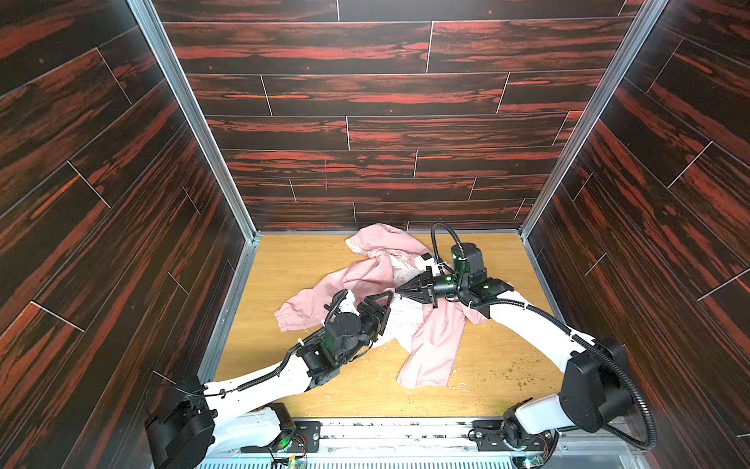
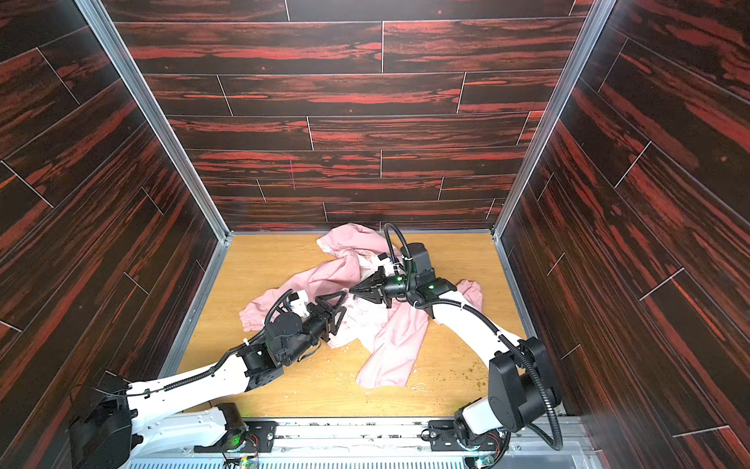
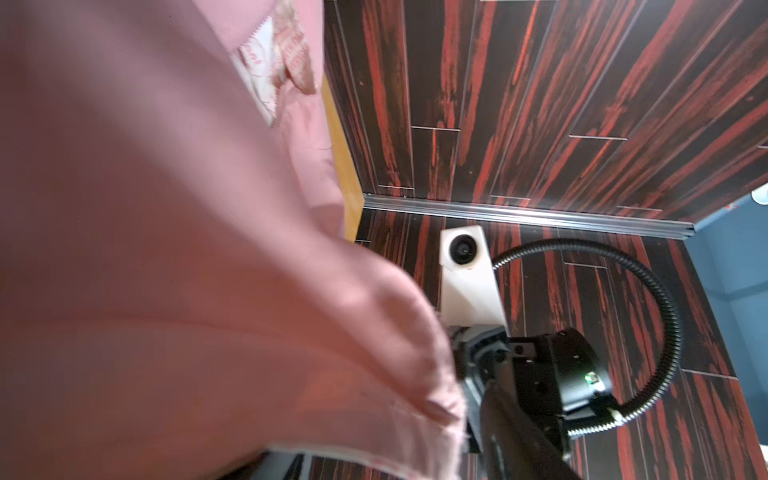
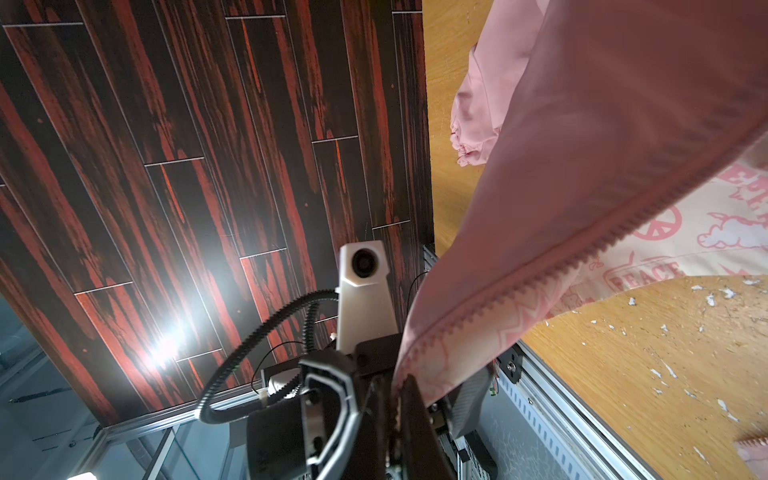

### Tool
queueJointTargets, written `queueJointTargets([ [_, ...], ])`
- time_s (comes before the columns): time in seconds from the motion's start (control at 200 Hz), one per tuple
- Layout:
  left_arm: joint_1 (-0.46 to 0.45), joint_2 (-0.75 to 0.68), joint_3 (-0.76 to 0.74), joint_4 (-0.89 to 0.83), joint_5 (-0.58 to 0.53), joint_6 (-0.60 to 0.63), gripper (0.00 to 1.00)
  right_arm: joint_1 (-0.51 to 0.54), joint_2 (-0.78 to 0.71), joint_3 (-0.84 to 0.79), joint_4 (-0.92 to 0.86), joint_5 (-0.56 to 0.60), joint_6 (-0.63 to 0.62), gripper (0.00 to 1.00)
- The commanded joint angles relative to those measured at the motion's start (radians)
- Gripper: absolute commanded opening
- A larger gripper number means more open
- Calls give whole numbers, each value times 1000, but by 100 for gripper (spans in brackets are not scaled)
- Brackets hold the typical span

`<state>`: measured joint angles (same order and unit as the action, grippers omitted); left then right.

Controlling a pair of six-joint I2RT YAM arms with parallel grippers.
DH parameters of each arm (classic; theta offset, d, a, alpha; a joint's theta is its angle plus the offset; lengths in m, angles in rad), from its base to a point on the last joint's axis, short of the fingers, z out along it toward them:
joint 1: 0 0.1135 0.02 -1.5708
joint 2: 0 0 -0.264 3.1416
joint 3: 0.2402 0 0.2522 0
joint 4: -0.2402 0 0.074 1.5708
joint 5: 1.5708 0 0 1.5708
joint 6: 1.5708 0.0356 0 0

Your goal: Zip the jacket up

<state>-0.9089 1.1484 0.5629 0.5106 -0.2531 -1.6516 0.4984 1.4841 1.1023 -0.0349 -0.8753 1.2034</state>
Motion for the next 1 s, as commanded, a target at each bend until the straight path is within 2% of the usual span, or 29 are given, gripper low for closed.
queueJointTargets([
  [0.0,-11,-20,-50,50,-59,-38,65,4,25,53,-8,-17,7,0],
  [0.371,-25,-33,-149,95,-143,-108,68,4,31,109,-20,-20,19,0],
  [0.431,-26,-43,-163,97,-169,-121,61,5,30,110,-20,-22,23,0],
  [0.486,-25,-58,-171,91,-200,-122,50,6,29,111,-22,-23,24,0],
  [0.621,-20,-143,-176,48,-273,-78,2,5,24,106,-35,-25,11,0],
  [0.631,-18,-157,-175,38,-276,-72,0,5,24,104,-40,-25,8,0],
  [0.711,0,-277,-141,-119,-300,-26,0,5,23,92,-51,-22,-4,0],
  [0.837,36,-475,27,-568,-336,79,0,12,26,70,-47,-20,-7,0],
  [0.912,77,-529,113,-747,-319,117,0,29,34,65,-43,-16,-7,0],
  [0.997,123,-533,182,-867,-265,148,0,67,49,74,-33,-4,-6,0],
])
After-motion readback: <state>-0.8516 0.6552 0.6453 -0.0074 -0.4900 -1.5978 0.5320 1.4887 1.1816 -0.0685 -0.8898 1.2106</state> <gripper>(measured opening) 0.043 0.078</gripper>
